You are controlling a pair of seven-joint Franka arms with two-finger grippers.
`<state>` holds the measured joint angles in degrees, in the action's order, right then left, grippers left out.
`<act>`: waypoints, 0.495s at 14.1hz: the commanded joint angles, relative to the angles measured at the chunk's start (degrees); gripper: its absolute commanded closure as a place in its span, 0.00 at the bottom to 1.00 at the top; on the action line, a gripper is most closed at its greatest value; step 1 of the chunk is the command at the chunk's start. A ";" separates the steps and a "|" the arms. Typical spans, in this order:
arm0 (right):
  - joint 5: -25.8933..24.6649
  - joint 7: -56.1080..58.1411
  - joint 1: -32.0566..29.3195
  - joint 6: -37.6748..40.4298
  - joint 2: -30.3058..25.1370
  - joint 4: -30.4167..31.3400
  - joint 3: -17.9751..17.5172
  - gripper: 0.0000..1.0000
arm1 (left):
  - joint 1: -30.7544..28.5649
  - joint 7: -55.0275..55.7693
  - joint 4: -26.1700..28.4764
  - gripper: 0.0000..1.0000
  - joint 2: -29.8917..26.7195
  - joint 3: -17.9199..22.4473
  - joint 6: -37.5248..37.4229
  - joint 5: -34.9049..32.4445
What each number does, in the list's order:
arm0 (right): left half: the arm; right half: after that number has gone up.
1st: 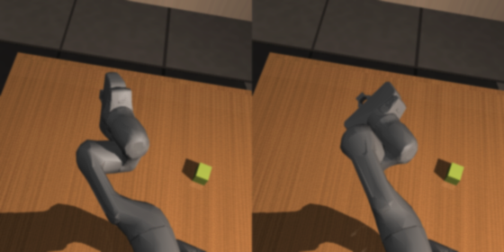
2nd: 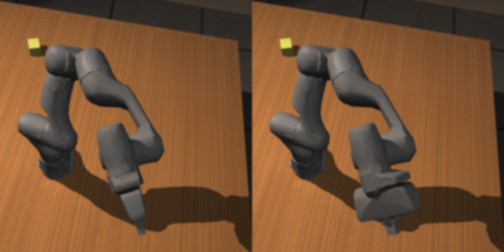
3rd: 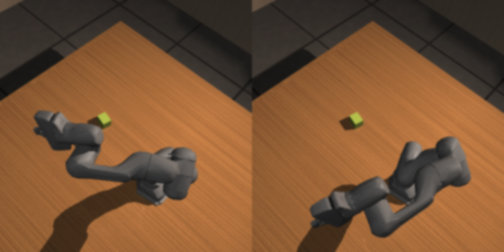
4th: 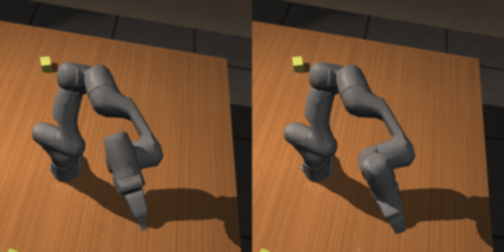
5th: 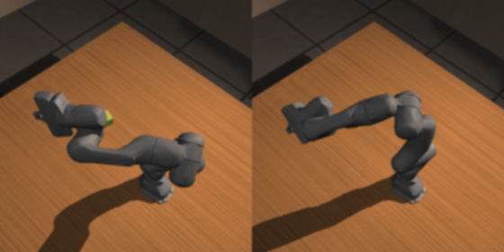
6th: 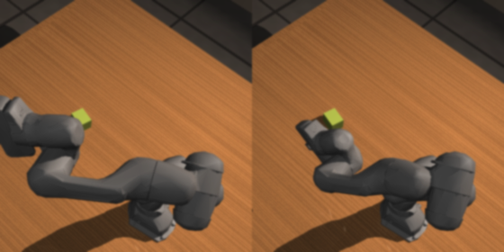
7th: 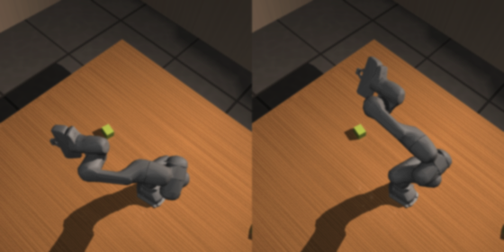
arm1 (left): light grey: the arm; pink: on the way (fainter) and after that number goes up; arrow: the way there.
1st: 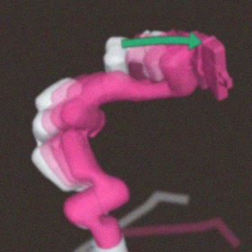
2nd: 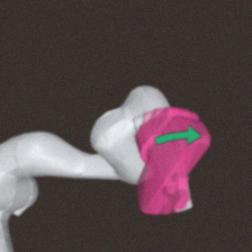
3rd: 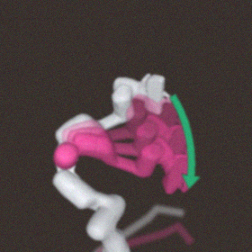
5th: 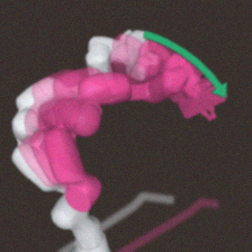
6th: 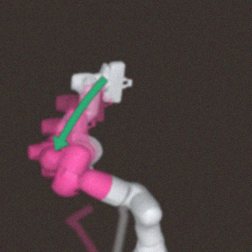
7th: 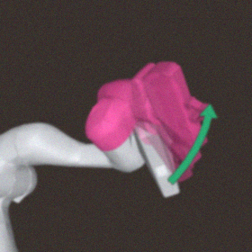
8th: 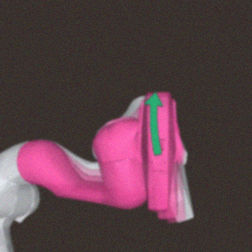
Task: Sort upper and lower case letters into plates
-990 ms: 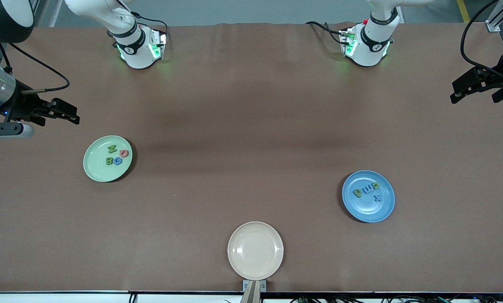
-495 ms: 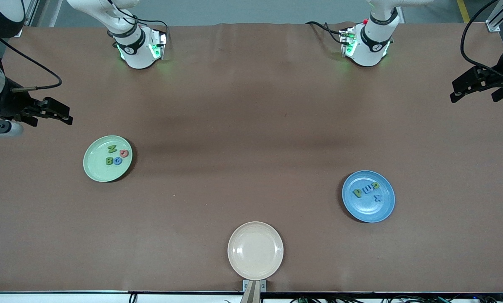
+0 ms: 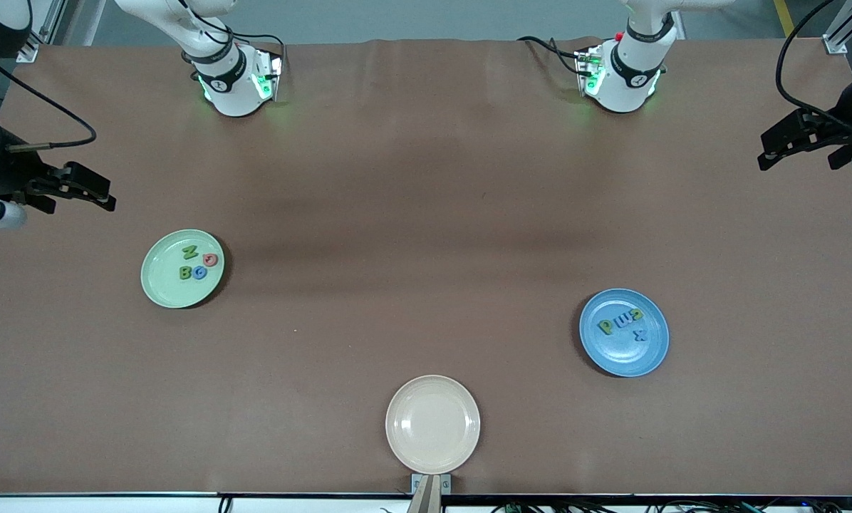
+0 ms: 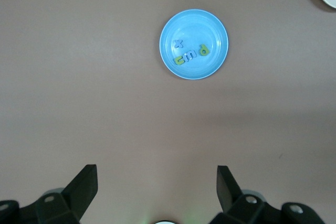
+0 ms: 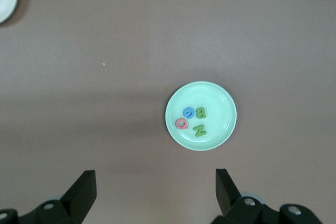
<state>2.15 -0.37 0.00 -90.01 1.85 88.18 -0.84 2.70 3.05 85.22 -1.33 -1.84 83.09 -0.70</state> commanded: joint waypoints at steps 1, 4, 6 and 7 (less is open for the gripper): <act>-1.10 -0.42 -1.58 0.71 -0.18 -2.75 -1.26 0.00 | -0.15 -0.15 5.02 0.00 -3.05 -0.62 2.24 0.43; -0.92 -0.42 -2.28 1.06 -0.18 -3.89 -1.35 0.00 | -0.41 -0.06 9.52 0.00 -5.70 -1.85 5.50 0.52; -0.83 -0.08 -3.16 0.63 0.08 -3.98 -1.53 0.00 | -0.59 -0.76 8.82 0.00 -5.52 -1.77 5.33 0.17; -1.01 0.01 -3.16 0.54 0.17 -3.98 -1.53 0.00 | -0.59 -0.68 8.04 0.00 -5.26 -1.68 5.16 -0.09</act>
<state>2.10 -0.36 -1.51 -89.73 1.85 84.78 -0.87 2.71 3.05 92.34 -5.05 -3.30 87.47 -0.70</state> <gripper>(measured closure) 0.000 0.000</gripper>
